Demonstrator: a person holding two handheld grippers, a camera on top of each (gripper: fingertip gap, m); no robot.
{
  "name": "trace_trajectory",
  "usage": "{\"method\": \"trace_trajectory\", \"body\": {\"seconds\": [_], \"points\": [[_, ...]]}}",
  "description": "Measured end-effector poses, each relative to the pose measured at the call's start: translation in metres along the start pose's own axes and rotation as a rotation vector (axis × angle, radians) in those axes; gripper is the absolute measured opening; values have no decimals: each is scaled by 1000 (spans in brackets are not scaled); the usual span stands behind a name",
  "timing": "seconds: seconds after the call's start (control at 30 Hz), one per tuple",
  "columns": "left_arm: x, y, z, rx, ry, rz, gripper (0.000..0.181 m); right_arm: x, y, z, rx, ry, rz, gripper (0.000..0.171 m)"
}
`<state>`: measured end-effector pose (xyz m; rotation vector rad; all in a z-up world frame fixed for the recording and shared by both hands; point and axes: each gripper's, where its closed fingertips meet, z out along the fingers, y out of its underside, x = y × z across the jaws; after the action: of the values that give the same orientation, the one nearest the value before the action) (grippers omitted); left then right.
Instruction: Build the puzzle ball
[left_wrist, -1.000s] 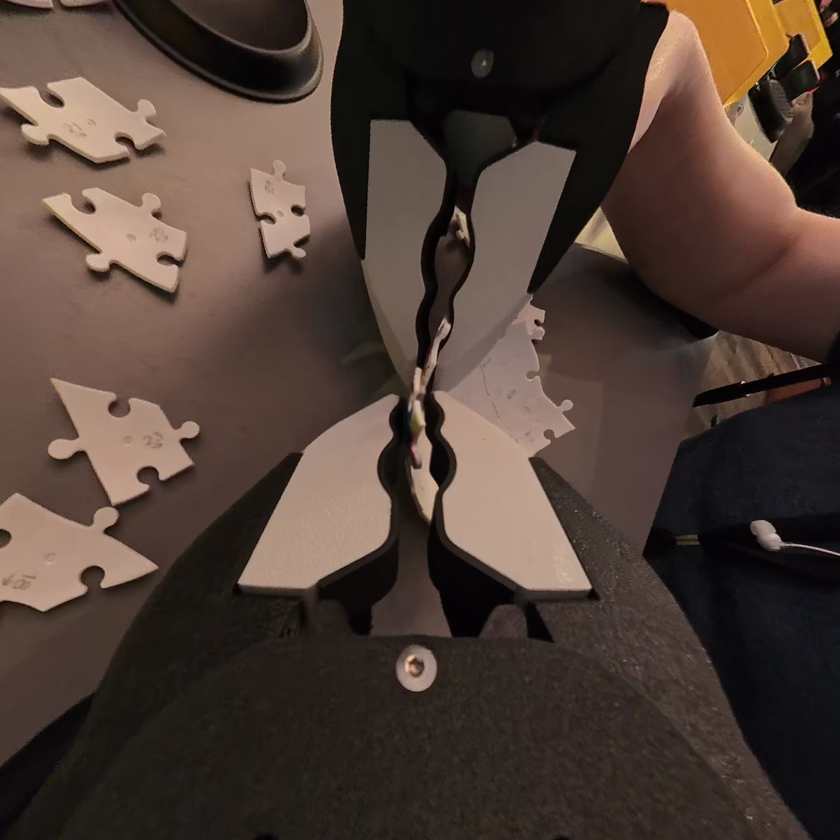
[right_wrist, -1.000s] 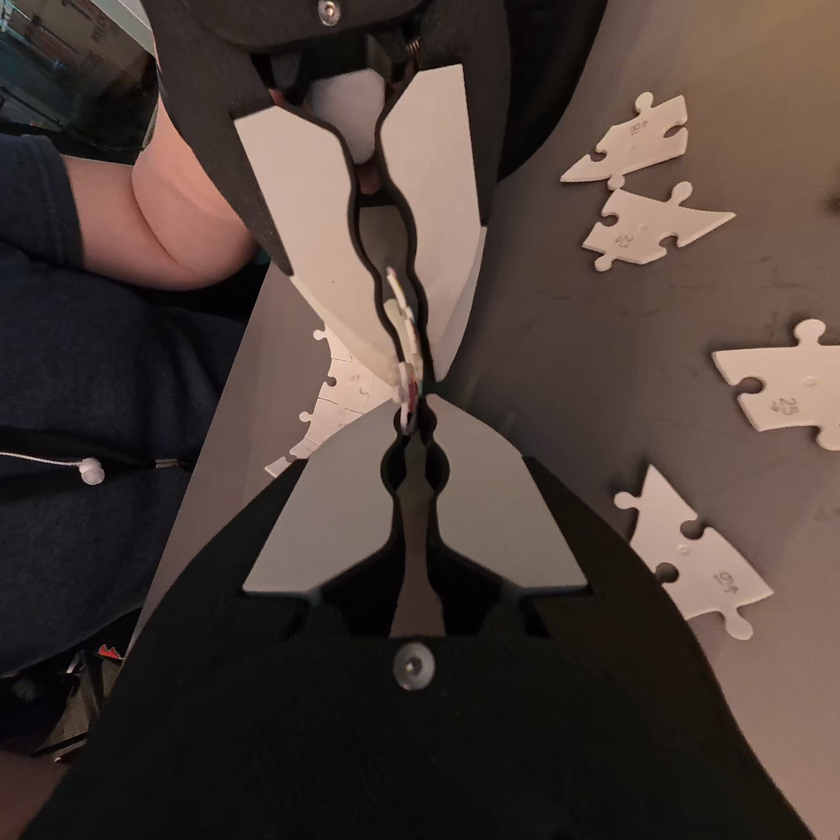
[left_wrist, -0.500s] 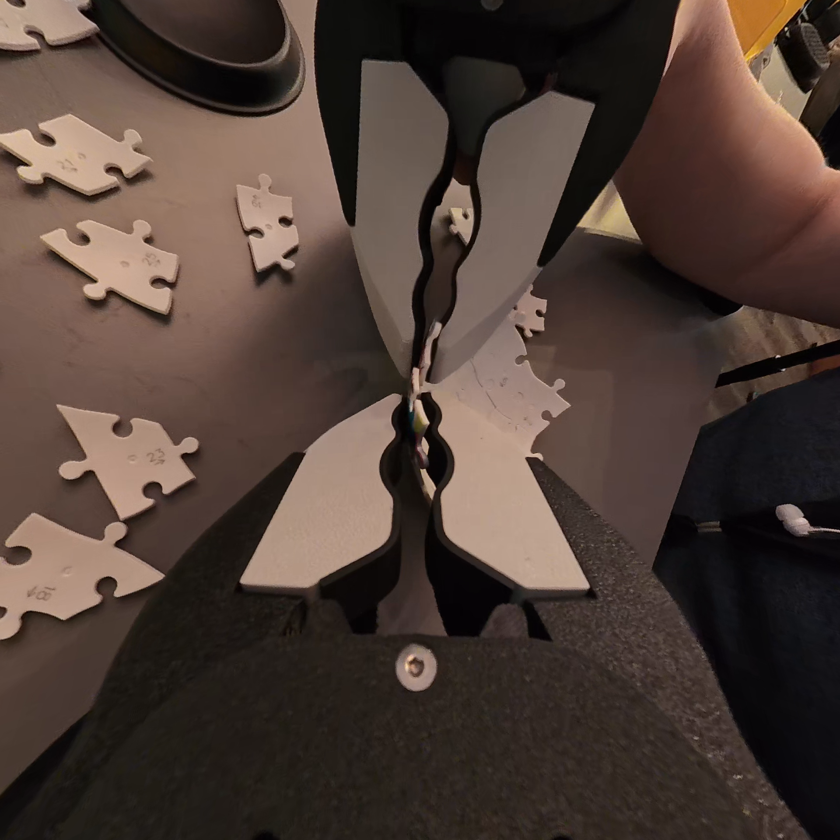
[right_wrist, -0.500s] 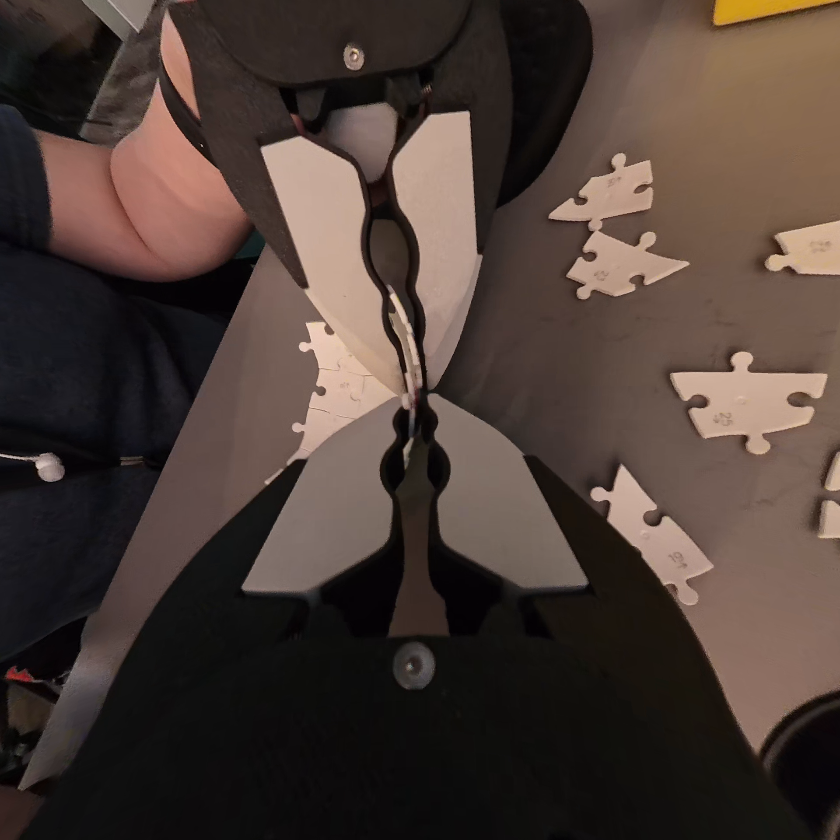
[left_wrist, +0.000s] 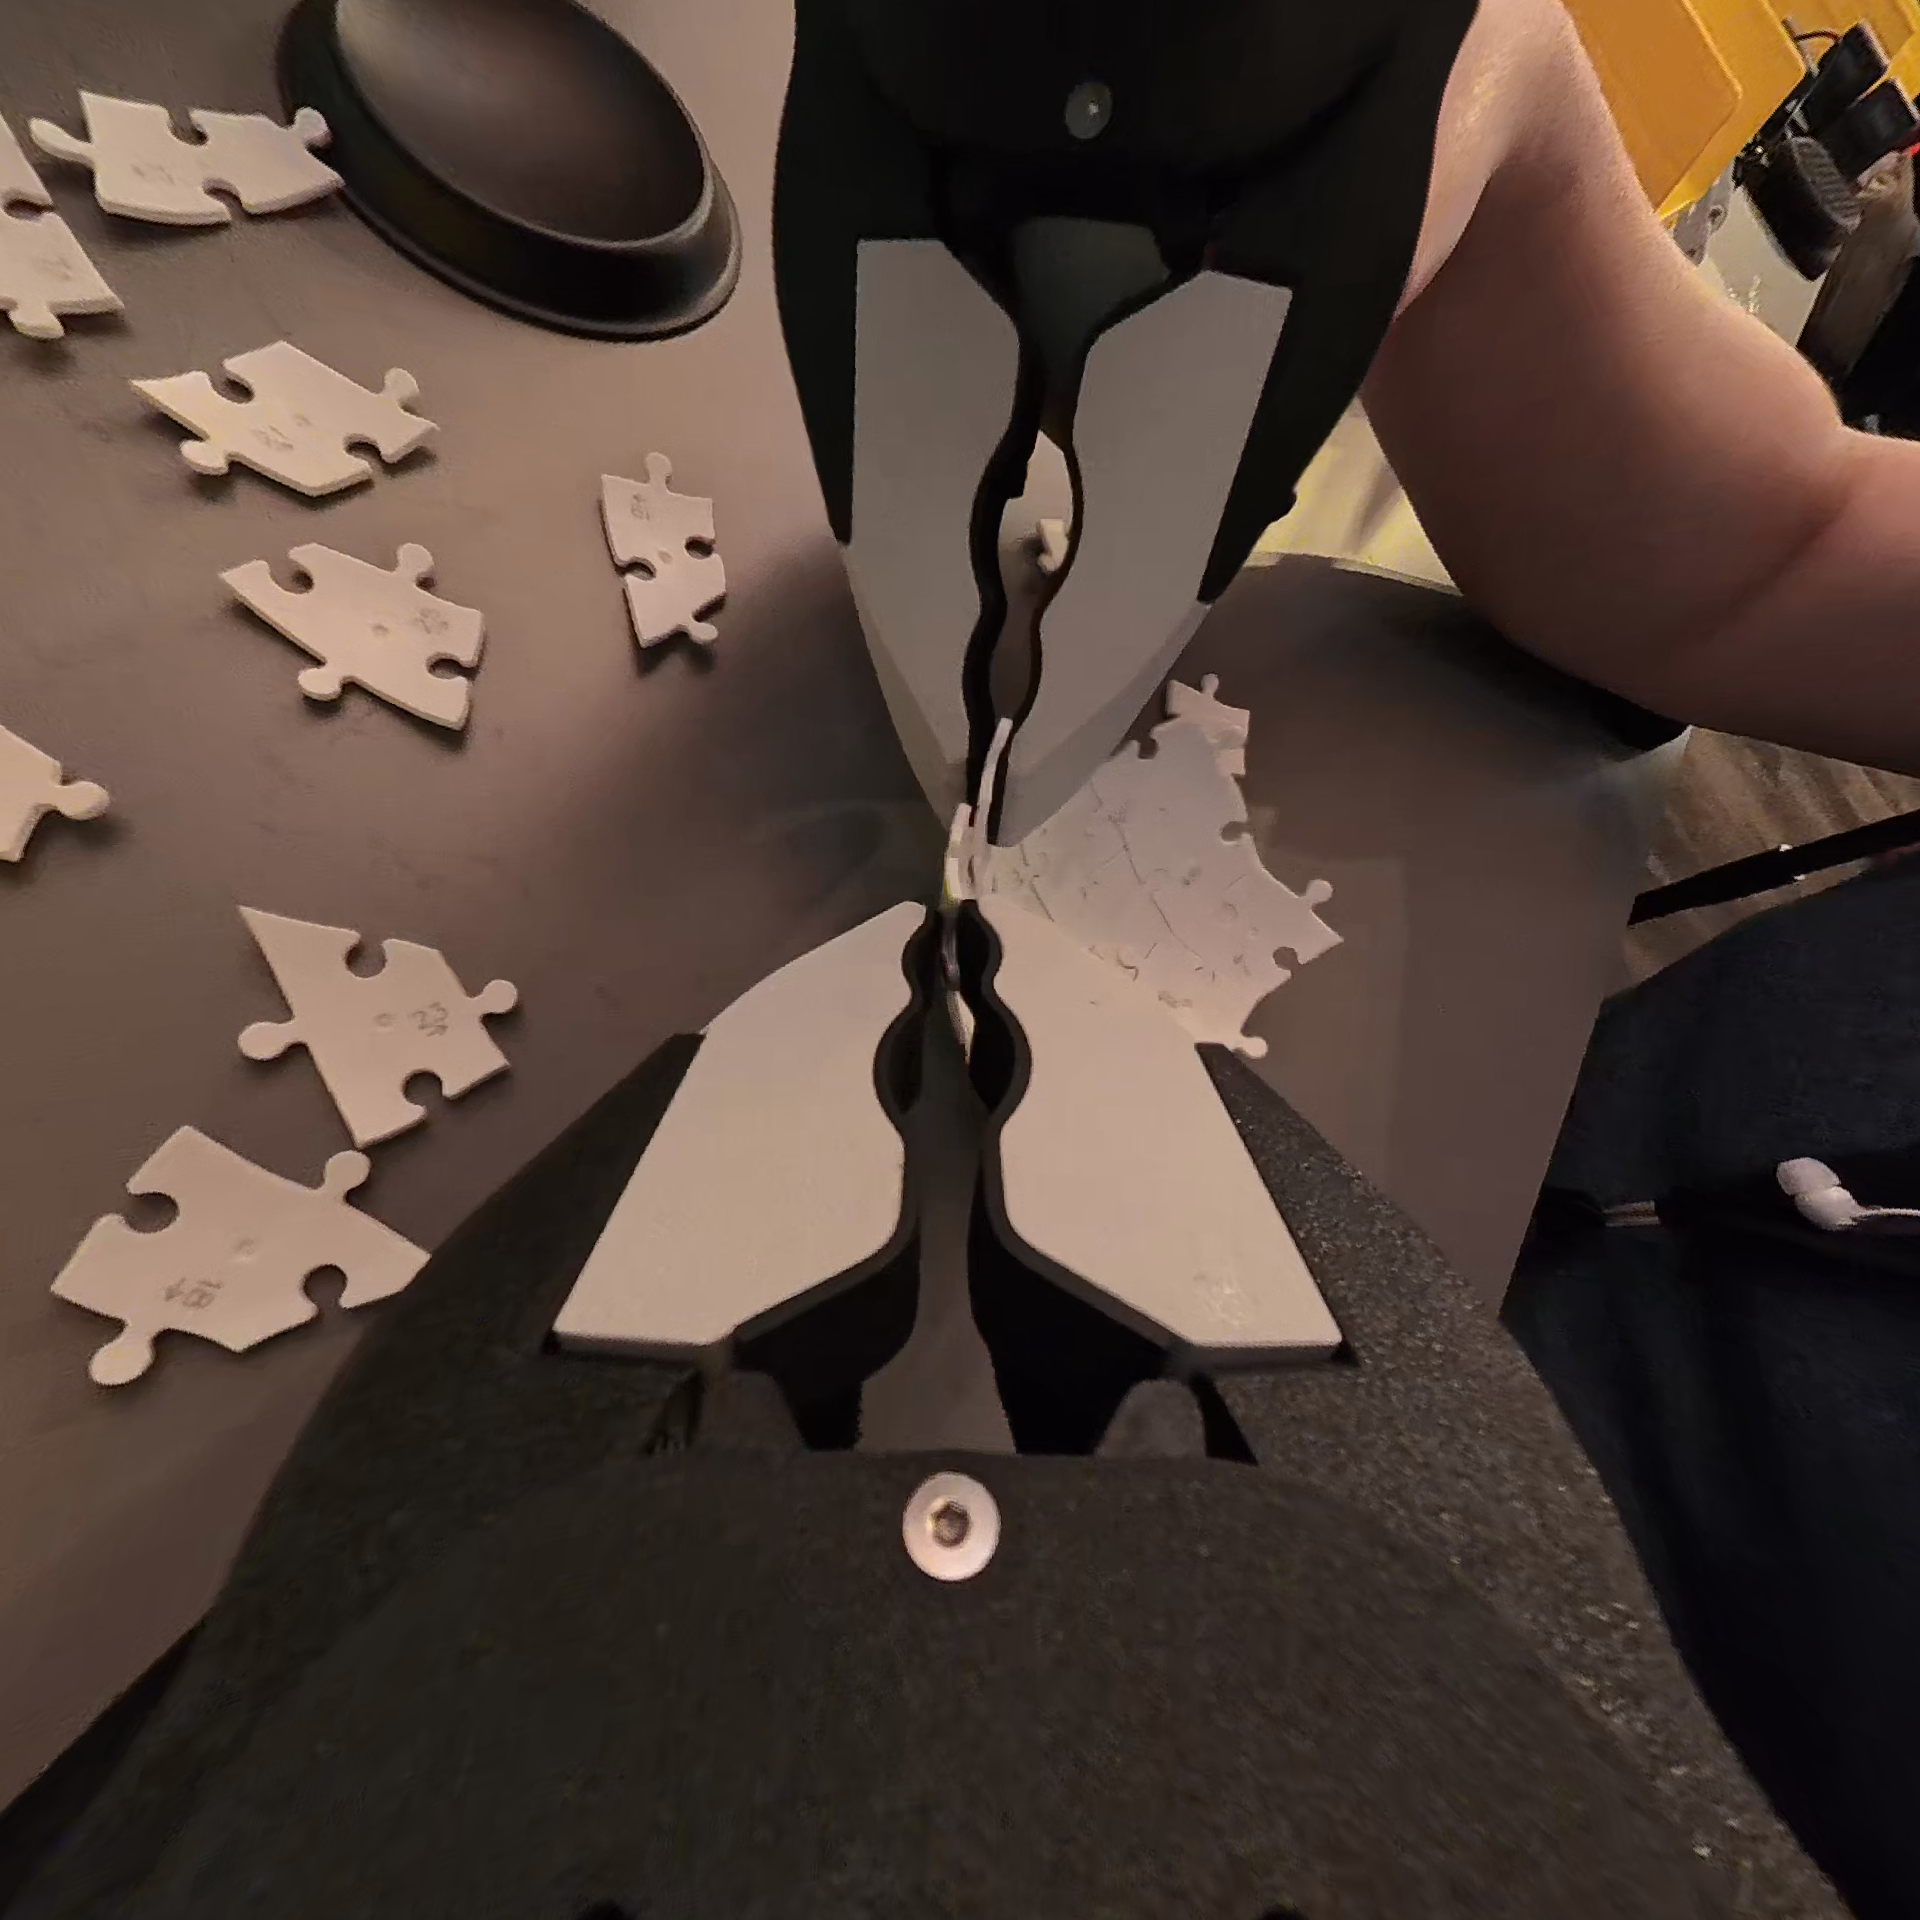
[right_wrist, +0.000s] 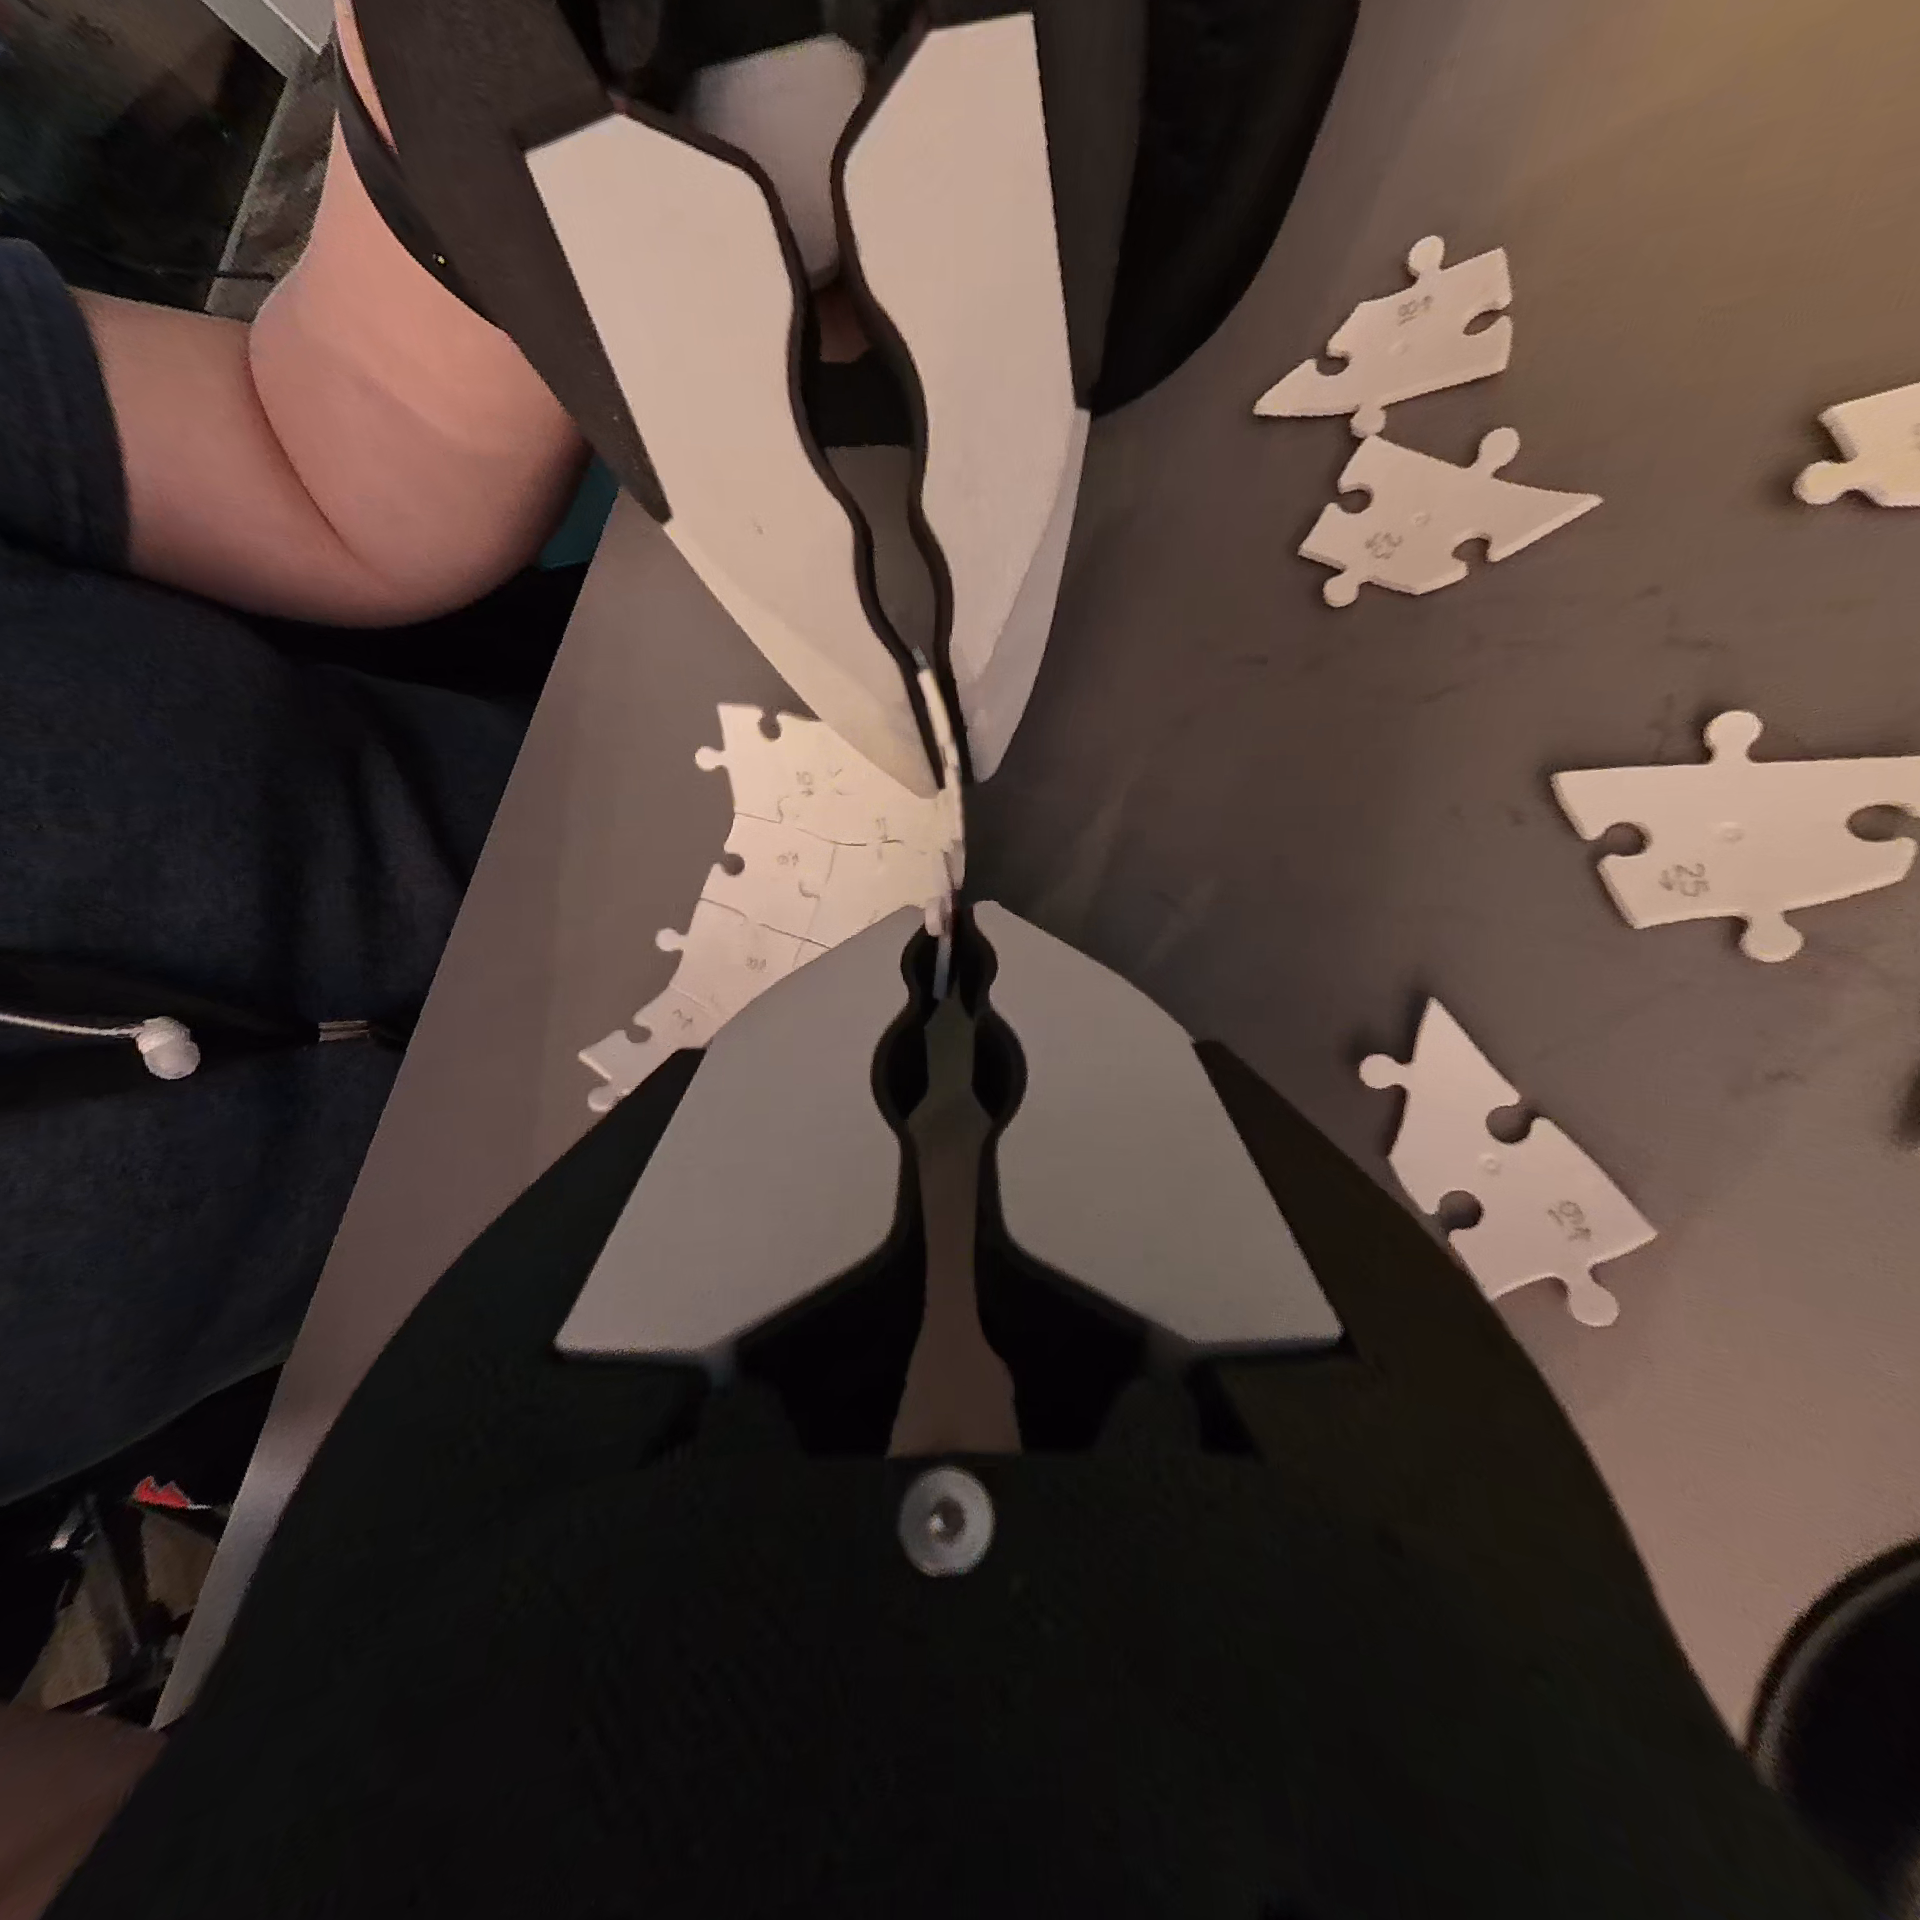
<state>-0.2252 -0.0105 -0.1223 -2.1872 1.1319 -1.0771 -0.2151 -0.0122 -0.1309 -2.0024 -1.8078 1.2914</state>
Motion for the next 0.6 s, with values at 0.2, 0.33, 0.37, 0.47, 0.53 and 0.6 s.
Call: {"method": "trace_trajectory", "body": {"seconds": [0.2,0.33,0.37,0.47,0.53,0.6], "points": [[-4,2,1,-26,-65,62,3,4,0,2,-5,6,76,4],[-4,2,1,-34,-86,88,3,4,1,2,-9,2,115,4],[-4,2,1,-35,-89,85,3,5,2,2,-10,5,128,4],[-5,3,1,-39,-101,81,3,6,2,3,-15,16,144,4],[-5,2,1,-37,-109,79,3,6,0,3,-6,29,112,4],[-4,1,1,-32,-104,76,3,5,-5,3,17,30,85,5]]}}
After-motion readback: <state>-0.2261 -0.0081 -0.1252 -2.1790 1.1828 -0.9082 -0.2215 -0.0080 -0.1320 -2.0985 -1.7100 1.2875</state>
